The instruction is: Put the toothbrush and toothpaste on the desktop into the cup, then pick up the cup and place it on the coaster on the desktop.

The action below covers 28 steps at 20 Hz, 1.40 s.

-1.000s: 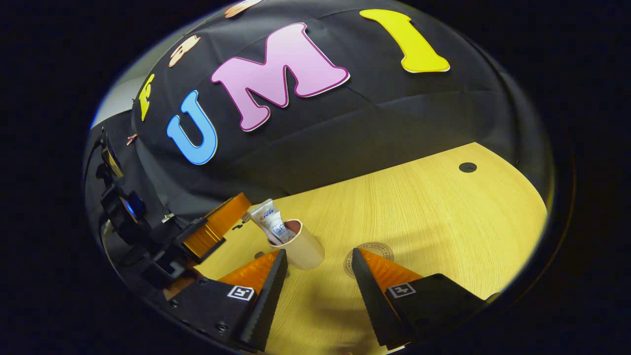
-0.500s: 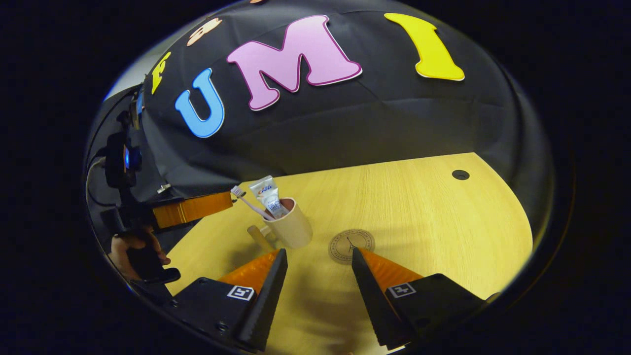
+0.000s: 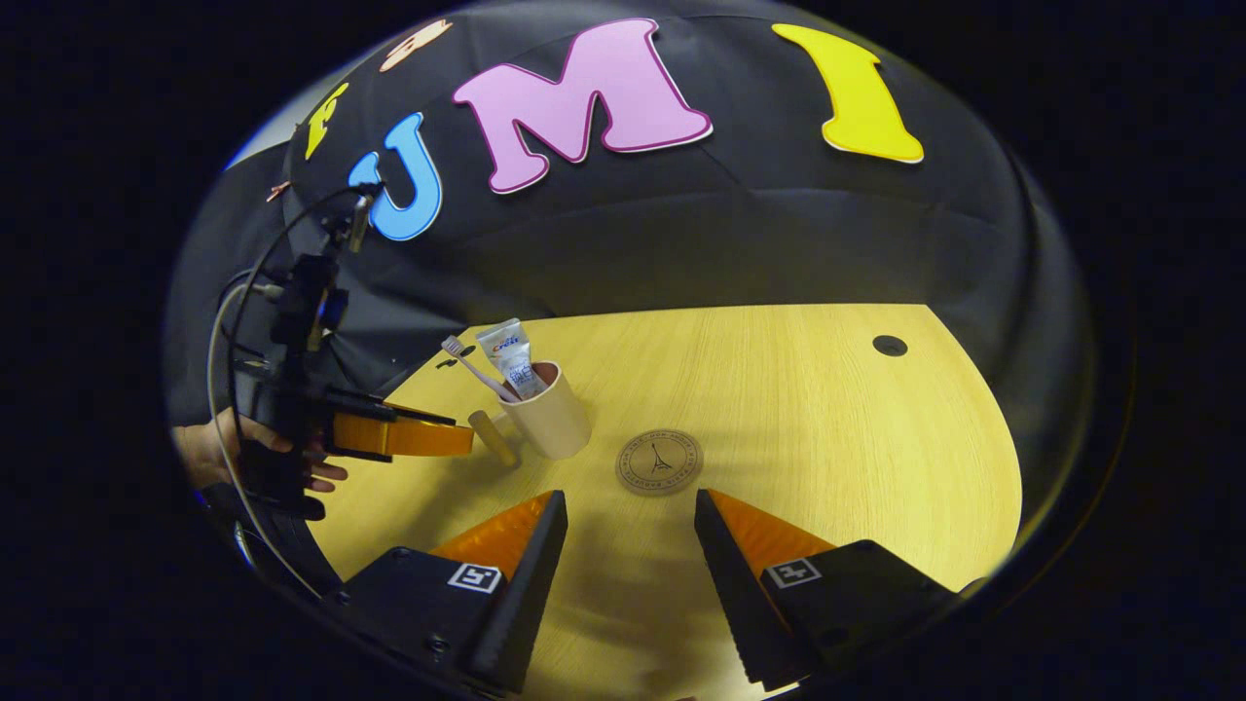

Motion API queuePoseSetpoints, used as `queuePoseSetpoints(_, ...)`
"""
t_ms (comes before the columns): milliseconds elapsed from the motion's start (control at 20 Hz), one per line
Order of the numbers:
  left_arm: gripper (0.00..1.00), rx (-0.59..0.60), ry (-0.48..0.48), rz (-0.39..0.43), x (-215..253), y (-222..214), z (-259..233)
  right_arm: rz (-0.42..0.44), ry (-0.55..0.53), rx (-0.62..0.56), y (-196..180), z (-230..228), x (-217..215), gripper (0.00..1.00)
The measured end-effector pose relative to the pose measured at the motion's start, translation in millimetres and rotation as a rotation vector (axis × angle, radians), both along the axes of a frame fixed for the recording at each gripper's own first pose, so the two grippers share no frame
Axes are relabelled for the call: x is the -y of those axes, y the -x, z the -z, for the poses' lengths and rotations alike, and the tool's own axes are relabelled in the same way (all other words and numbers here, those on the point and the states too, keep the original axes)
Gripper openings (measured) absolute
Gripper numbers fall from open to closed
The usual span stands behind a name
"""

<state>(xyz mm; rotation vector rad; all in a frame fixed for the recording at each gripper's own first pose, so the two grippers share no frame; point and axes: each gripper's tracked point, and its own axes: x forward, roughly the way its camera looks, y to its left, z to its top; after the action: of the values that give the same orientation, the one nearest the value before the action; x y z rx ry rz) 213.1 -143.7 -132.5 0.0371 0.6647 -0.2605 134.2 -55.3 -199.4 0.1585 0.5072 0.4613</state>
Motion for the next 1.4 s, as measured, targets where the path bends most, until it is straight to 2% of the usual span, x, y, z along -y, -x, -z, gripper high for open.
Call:
queuePoseSetpoints(400, 0.53, -0.13, -0.12, 0.033, -11, -40, 26, -0.019, -0.003, -0.039, 10, 12, 14, 0.82)
queuePoseSetpoints(750, 0.53, -0.241, -0.207, 0.123, 5, -65, 50, 0.003, -0.011, -0.062, 6, 25, 29, 0.82)
queuePoseSetpoints(800, 0.59, -0.255, -0.218, 0.136, 7, -67, 53, 0.006, -0.013, -0.068, 6, 27, 31, 0.82)
queuePoseSetpoints(850, 0.58, -0.269, -0.229, 0.146, 8, -69, 56, 0.01, -0.015, -0.071, 6, 29, 32, 0.82)
queuePoseSetpoints(1000, 0.48, -0.309, -0.248, 0.155, 9, -72, 66, 0.017, -0.014, -0.076, 6, 30, 35, 0.82)
queuePoseSetpoints(1050, 0.48, -0.323, -0.241, 0.15, 9, -72, 68, 0.018, -0.015, -0.078, 6, 30, 35, 0.82)
queuePoseSetpoints(1300, 0.29, -0.33, -0.207, 0.101, 9, -72, 70, 0.017, -0.023, -0.083, 6, 30, 31, 0.82)
queuePoseSetpoints(1400, 0.29, -0.325, -0.203, 0.086, 8, -72, 69, 0.011, -0.017, -0.082, 8, 29, 28, 0.82)
